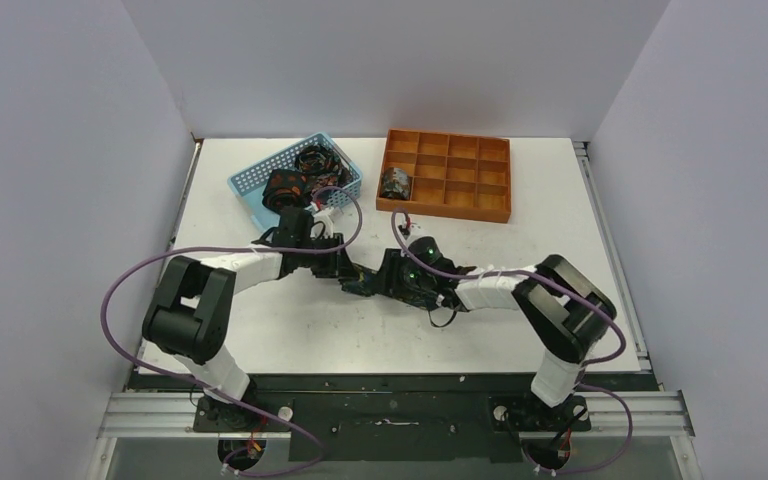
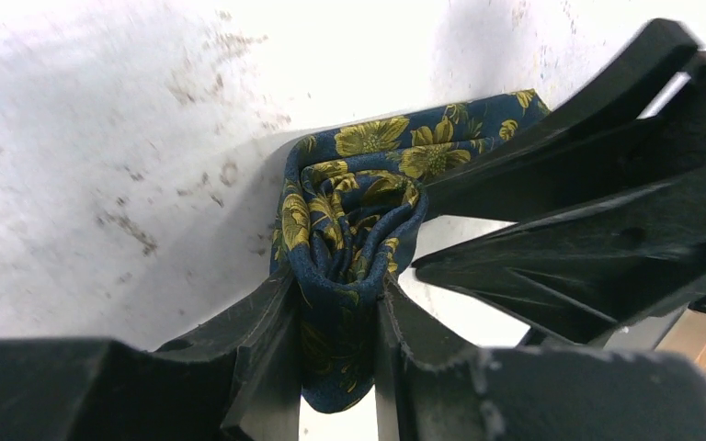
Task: Roll the ties
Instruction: Roll the tie at the center of the board.
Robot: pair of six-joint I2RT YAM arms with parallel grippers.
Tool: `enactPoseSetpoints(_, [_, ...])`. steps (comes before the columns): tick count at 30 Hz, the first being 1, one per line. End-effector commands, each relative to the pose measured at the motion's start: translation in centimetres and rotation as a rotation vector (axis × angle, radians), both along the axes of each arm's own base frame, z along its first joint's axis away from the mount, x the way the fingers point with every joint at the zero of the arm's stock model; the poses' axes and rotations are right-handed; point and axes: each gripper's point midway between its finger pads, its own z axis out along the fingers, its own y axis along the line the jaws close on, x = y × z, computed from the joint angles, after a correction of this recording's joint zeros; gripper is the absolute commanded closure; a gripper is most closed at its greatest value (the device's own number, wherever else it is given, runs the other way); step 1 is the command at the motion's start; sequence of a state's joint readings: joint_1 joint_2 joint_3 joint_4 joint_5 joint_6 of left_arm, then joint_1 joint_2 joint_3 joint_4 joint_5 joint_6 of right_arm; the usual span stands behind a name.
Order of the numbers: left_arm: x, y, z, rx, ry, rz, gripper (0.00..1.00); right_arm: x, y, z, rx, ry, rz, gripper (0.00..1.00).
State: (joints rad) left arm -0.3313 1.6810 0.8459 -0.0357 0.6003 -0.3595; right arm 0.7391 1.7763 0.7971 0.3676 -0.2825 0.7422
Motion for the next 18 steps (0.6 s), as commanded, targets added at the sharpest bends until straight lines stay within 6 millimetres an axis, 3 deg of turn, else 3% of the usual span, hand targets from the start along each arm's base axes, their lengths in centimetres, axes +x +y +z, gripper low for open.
enactPoseSetpoints(1, [-2.2, 0.0, 0.3, 0.054, 0.049, 0.037, 1.0, 0.2, -2.3, 3.7, -0.026, -0.118, -0.044, 0.59])
enactPoseSetpoints(5, [-2.8, 0.8, 0.2, 0.146, 0.075, 0.108, 1.0, -0.5, -5.1, 4.3, -0.107, -0.18, -0.085, 0.59])
enactPoseSetpoints(8, [-3.5, 2.3, -0.1, 0.299, 0.091, 0.151, 1.0, -0.9, -6.9, 3.8, -0.163, -0.193, -0.116, 0.59])
enactPoseSetpoints(18, [-4.3, 6.9, 1.7, 0.791, 0.055, 0.242, 1.0, -3.4, -10.1, 2.5, -0.205, -0.203, -0.174, 0.61])
